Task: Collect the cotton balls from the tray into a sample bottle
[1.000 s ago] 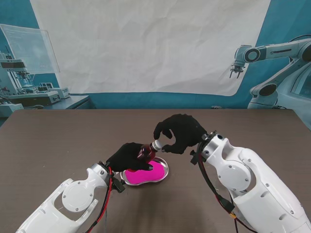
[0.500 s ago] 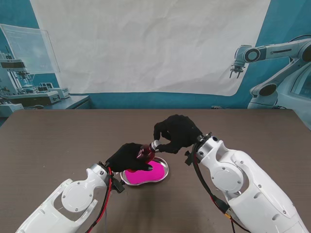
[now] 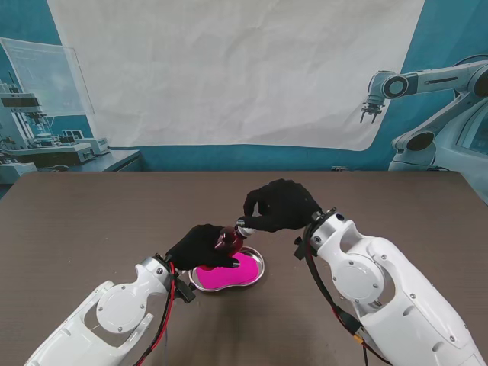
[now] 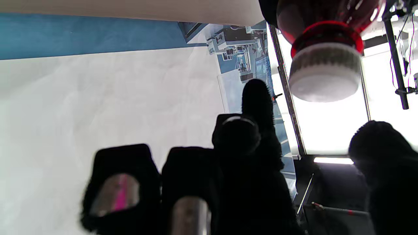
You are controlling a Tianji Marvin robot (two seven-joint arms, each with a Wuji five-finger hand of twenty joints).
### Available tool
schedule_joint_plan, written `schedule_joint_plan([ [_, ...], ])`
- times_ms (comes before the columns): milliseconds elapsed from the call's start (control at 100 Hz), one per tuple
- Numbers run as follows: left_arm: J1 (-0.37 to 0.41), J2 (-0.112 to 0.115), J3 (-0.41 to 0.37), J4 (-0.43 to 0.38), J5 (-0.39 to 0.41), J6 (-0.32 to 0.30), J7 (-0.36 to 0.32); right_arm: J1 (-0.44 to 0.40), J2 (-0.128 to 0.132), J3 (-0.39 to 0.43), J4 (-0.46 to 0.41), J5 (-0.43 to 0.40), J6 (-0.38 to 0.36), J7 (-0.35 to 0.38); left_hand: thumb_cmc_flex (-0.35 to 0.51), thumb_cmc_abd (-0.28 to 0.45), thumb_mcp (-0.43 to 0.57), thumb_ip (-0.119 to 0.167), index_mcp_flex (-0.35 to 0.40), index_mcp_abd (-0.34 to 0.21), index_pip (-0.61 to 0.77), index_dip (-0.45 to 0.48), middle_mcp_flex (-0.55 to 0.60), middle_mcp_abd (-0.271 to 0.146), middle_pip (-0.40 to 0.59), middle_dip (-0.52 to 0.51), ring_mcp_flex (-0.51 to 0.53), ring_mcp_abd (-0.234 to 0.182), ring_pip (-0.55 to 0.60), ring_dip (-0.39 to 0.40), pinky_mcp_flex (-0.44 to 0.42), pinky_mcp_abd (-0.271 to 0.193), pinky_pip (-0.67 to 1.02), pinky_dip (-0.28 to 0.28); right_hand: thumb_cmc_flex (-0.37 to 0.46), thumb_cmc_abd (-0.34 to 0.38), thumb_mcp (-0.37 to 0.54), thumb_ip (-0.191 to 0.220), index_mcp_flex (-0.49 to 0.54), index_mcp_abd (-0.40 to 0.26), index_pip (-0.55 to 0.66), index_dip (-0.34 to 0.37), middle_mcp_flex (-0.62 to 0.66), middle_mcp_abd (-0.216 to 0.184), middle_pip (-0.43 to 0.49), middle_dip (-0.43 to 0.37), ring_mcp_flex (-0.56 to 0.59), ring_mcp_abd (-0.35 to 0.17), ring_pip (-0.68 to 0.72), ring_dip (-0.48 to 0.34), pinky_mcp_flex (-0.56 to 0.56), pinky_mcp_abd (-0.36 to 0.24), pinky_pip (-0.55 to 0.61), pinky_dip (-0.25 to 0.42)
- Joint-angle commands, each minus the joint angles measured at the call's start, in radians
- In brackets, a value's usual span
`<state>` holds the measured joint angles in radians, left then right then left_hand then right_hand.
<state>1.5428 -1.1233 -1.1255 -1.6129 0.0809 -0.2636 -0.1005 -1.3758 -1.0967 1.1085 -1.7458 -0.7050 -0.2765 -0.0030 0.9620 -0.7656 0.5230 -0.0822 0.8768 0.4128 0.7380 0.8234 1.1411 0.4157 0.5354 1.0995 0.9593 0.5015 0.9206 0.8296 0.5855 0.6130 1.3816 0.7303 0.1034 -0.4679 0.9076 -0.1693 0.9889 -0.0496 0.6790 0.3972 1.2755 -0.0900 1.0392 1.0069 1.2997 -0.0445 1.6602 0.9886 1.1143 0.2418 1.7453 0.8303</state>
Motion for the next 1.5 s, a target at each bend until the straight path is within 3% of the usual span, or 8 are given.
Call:
schedule_joint_plan([
  [0, 0.003, -0.003, -0.001, -0.006, -0.001, 0.002, -0.019, -0.013, 0.003, 0.017, -0.017, 0.018, -0.013, 0.028, 0.27, 0.469, 0.341, 0.018, 0.157, -0.141, 0.167, 0.017, 0.053, -0.033, 0.01, 0.009, 0.024, 0.021, 0.063, 0.025, -0.006, -0.091, 0.098, 0.041, -0.022, 0.02, -0.056, 0.028, -0.088, 0.04, -0.03, -0.028, -0.037, -0.02, 0.005, 0.013, 0.018, -0.041, 0.002, -0.02, -0.017, 0.006, 0.018, 0.002],
  [270, -0.001, -0.003, 0.003, -0.003, -0.002, 0.001, -0.02, -0.004, 0.019, 0.056, 0.001, 0.098, -0.153, 0.112, 0.27, 0.469, 0.341, 0.018, 0.157, -0.141, 0.167, 0.017, 0.053, -0.032, 0.009, 0.009, 0.027, 0.022, 0.064, 0.026, -0.007, -0.089, 0.098, 0.041, 0.113, -0.533, 0.359, -0.051, -0.208, -0.052, 0.01, -0.064, -0.19, -0.041, 0.03, -0.011, 0.02, -0.07, -0.109, -0.074, -0.123, -0.028, -0.067, 0.045],
  [630, -0.001, -0.003, 0.002, -0.003, 0.0, 0.001, -0.02, 0.019, 0.009, 0.015, 0.042, 0.061, -0.178, 0.049, 0.27, 0.47, 0.34, 0.018, 0.157, -0.14, 0.167, 0.017, 0.053, -0.034, 0.01, 0.008, 0.026, 0.019, 0.064, 0.026, -0.007, -0.09, 0.098, 0.041, 0.23, -0.644, 0.425, -0.054, -0.123, -0.081, 0.035, -0.066, -0.132, -0.041, 0.054, -0.01, 0.02, -0.073, -0.07, -0.052, -0.069, -0.005, -0.055, 0.052],
  [890, 0.002, -0.003, -0.001, -0.004, 0.001, 0.001, -0.019, 0.035, -0.003, -0.019, 0.075, 0.016, -0.173, -0.03, 0.27, 0.47, 0.34, 0.018, 0.156, -0.141, 0.168, 0.018, 0.052, -0.032, 0.01, 0.009, 0.025, 0.02, 0.064, 0.026, -0.007, -0.09, 0.098, 0.041, 0.264, -0.645, 0.442, -0.049, -0.017, -0.073, 0.07, -0.055, -0.048, -0.051, 0.071, -0.003, 0.02, -0.082, -0.011, -0.021, 0.002, 0.008, -0.028, 0.04],
  [970, 0.003, -0.003, -0.001, -0.005, 0.0, 0.001, -0.018, 0.036, -0.006, -0.025, 0.079, 0.014, -0.169, -0.042, 0.27, 0.469, 0.34, 0.018, 0.156, -0.14, 0.168, 0.018, 0.052, -0.032, 0.01, 0.009, 0.025, 0.021, 0.064, 0.026, -0.007, -0.09, 0.098, 0.041, 0.288, -0.64, 0.422, -0.173, 0.013, -0.069, 0.147, -0.166, -0.009, -0.052, 0.074, 0.008, 0.019, -0.082, 0.019, -0.001, 0.028, 0.015, -0.002, 0.017],
  [1090, 0.004, -0.003, -0.002, -0.006, 0.0, 0.001, -0.019, 0.037, -0.008, -0.033, 0.076, 0.028, -0.146, -0.036, 0.27, 0.469, 0.34, 0.017, 0.156, -0.141, 0.167, 0.017, 0.052, -0.034, 0.01, 0.01, 0.026, 0.021, 0.064, 0.025, -0.006, -0.091, 0.098, 0.041, 0.254, -0.54, 0.372, -0.231, 0.058, -0.04, 0.283, -0.244, 0.049, -0.047, 0.078, 0.013, 0.018, -0.068, 0.057, 0.016, 0.038, 0.014, 0.046, 0.027],
  [1280, 0.002, -0.003, 0.0, -0.005, -0.003, 0.001, -0.02, 0.047, -0.004, -0.045, 0.067, 0.018, -0.096, -0.014, 0.27, 0.469, 0.34, 0.018, 0.156, -0.142, 0.167, 0.017, 0.052, -0.034, 0.01, 0.01, 0.026, 0.021, 0.064, 0.025, -0.006, -0.091, 0.098, 0.041, 0.103, -0.305, 0.298, -0.035, 0.206, 0.006, 0.216, -0.015, 0.147, -0.05, 0.072, 0.019, 0.018, -0.071, 0.111, 0.044, 0.053, -0.023, 0.136, 0.023],
  [1490, 0.001, -0.003, 0.001, -0.004, -0.004, 0.001, -0.022, 0.044, -0.004, -0.055, 0.052, -0.018, -0.035, -0.02, 0.27, 0.469, 0.34, 0.018, 0.156, -0.141, 0.167, 0.017, 0.053, -0.033, 0.01, 0.009, 0.026, 0.023, 0.064, 0.025, -0.006, -0.091, 0.098, 0.041, 0.02, -0.072, 0.159, 0.005, 0.296, 0.016, 0.212, 0.031, 0.169, -0.032, 0.151, -0.02, 0.016, -0.037, 0.142, 0.06, 0.06, -0.024, 0.184, 0.026],
])
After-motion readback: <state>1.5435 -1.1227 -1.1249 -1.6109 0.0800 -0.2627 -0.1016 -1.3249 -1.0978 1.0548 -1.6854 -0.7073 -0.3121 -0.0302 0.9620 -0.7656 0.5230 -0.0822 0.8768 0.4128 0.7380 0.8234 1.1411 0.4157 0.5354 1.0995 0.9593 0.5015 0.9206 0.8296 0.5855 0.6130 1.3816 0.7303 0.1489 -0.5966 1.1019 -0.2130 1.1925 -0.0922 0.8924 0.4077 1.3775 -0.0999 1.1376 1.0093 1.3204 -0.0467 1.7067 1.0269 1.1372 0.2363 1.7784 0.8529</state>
